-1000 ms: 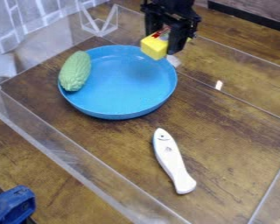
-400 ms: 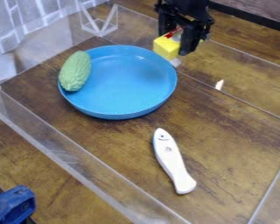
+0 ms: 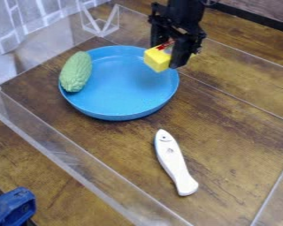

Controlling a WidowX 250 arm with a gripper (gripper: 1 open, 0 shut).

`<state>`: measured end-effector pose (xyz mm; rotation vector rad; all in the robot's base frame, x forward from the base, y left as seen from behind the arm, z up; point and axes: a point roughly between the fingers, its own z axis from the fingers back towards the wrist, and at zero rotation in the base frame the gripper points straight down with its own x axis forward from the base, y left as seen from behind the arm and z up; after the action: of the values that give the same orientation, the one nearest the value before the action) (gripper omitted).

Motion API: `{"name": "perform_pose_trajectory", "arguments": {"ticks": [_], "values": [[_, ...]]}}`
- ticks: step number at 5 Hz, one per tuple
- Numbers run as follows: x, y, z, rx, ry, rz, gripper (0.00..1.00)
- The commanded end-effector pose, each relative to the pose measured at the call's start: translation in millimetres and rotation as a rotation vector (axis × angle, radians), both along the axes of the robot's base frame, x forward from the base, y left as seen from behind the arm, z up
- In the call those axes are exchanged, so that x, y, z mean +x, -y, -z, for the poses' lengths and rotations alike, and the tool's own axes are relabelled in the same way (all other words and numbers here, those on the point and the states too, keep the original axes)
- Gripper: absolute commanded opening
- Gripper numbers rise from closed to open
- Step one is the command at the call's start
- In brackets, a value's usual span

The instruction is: Put the yellow brick in the blue tray

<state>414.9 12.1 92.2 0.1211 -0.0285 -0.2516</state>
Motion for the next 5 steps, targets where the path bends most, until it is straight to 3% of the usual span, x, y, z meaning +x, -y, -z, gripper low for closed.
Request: {"name": "perform_pose_trajectory", "arguments": {"ticks": [1,2,3,4,5], "values": [[-7.0,-7,-46.1,0.008,0.104,-0.047,0.00],[-15.1,-16,-47.2,0.014,0.103,-0.097,0.00],[-14.4,-21,-43.2,0.016,0.102,-0.139,0.00],[-13.3,-27,-37.6,0.020,0.097,-0.183,1.00],[-20.4,-38,-47.6,0.015,0.092,-0.210,1.00]]}}
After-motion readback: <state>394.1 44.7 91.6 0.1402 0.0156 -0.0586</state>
